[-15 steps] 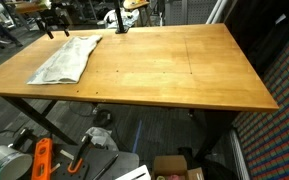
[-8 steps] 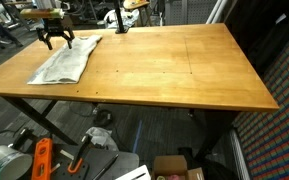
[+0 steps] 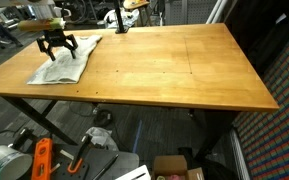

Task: Fold the cloth

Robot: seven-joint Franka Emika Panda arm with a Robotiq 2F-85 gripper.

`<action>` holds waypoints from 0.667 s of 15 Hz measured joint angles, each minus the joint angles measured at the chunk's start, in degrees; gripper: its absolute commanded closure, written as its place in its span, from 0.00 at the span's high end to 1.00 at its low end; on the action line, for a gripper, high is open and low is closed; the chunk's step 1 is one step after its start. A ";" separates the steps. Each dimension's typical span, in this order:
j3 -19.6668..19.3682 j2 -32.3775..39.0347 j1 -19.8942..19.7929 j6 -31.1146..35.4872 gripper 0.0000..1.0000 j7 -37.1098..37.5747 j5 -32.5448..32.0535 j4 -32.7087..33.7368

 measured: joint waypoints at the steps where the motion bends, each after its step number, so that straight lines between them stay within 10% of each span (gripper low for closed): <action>1: 0.00 -1.84 0.05 1.52 1.00 0.00 0.00 -3.09; 10: 1.99 -24.41 2.80 18.09 1.00 0.79 2.38 -30.83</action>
